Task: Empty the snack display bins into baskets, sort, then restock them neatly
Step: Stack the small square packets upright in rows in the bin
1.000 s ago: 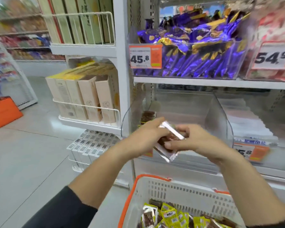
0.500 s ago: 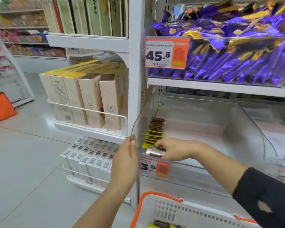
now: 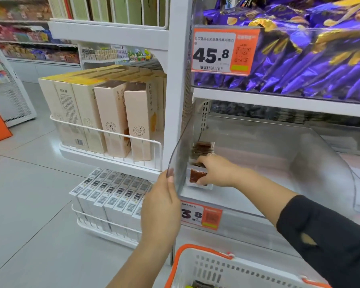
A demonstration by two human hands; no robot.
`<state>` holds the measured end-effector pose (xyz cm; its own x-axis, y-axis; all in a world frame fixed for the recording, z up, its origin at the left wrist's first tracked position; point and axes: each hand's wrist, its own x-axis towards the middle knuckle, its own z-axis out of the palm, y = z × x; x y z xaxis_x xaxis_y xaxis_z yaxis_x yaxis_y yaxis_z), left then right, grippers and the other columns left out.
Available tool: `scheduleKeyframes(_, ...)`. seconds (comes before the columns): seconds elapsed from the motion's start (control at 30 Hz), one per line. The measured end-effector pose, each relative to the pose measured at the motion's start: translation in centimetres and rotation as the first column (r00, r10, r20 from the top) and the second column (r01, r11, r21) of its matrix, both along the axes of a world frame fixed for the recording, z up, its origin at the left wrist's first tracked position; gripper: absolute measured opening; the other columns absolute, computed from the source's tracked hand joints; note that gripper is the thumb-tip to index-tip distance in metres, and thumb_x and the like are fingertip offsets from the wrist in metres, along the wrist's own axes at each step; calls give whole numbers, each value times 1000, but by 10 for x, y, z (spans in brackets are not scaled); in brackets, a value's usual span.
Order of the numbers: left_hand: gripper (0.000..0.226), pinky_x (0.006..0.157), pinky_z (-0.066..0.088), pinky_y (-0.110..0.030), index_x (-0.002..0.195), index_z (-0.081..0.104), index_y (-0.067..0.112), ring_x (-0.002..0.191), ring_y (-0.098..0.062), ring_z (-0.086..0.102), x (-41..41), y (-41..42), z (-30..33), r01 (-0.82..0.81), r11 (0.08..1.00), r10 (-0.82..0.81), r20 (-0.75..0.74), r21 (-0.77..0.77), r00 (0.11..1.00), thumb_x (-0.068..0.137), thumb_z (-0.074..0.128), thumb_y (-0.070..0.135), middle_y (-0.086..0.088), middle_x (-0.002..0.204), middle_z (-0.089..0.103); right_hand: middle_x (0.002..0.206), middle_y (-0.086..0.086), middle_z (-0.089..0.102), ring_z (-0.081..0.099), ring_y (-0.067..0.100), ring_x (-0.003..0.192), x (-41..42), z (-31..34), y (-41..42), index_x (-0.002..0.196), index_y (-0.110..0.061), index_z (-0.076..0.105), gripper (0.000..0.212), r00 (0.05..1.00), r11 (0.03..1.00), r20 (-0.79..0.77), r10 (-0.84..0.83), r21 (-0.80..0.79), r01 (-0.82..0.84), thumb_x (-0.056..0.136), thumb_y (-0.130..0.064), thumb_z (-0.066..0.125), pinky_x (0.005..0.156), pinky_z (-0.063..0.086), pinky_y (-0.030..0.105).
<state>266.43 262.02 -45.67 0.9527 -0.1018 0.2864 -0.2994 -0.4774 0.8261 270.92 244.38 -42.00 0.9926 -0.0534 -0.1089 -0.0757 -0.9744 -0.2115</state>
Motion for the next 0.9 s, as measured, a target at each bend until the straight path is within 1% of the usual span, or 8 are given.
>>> scheduleKeyframes(0.13,42,79,38,-22,134,51,29,107,-10,60,-2,0,0,5,1000,-5,3,-6,1000,102,25,37,10,115,65,129,11,49,50,28,116,-2,-6,-5,134,-13,42,66,988,993,109,-107,59,101,81,-36,74,91,43,35)
scheduleKeyframes(0.27,43,80,38,-23,134,50,29,109,-12,60,-2,0,0,11,1000,-11,-3,-9,1000,102,24,38,9,117,65,137,13,40,47,32,121,-7,-9,-10,144,-11,27,89,960,968,164,-226,-75,240,78,-51,72,92,45,38)
scheduleKeyframes(0.4,42,79,38,-24,133,51,29,107,-12,60,-2,0,0,17,1000,-18,-10,-24,1000,102,24,38,13,110,63,136,17,49,52,31,120,-1,-17,-7,151,-1,4,105,924,907,-35,-381,180,381,84,-48,68,86,45,32)
scheduleKeyframes(0.47,40,79,38,-24,132,51,29,105,-12,60,-2,0,0,17,999,-17,-12,-31,1000,103,25,36,15,103,59,139,17,48,50,31,124,5,-15,-5,150,4,-4,111,896,850,-61,-440,294,438,83,-41,72,89,46,32)
scheduleKeyframes(0.57,40,80,40,-26,132,51,30,107,-13,60,-1,-1,-1,14,999,-15,-16,-31,1000,103,25,36,10,111,64,140,16,47,47,32,126,15,-20,-1,149,4,14,99,879,791,-65,-473,408,456,81,-31,77,97,45,35)
scheduleKeyframes(0.7,41,86,44,-29,134,49,30,111,-15,60,-1,-3,-3,-2,1000,1,-22,-24,1000,103,24,37,7,120,65,125,14,55,53,30,112,14,-29,-4,130,0,43,60,874,736,-97,-476,501,456,81,-10,74,96,47,39)
scheduleKeyframes(0.83,42,87,44,-30,135,48,30,113,-15,59,-1,-3,-2,2,1000,-3,-28,-26,1000,102,23,38,7,122,64,113,8,46,49,30,114,11,-28,-16,131,1,40,69,833,588,-154,-531,641,493,77,-16,80,95,42,37)
scheduleKeyframes(0.9,42,86,42,-29,135,48,30,114,-15,59,-1,-3,-2,5,1000,-5,-29,-26,1000,102,23,38,8,123,63,118,8,54,52,29,113,10,-26,-15,127,-1,44,75,825,526,-197,-530,687,502,69,-23,86,98,44,40)
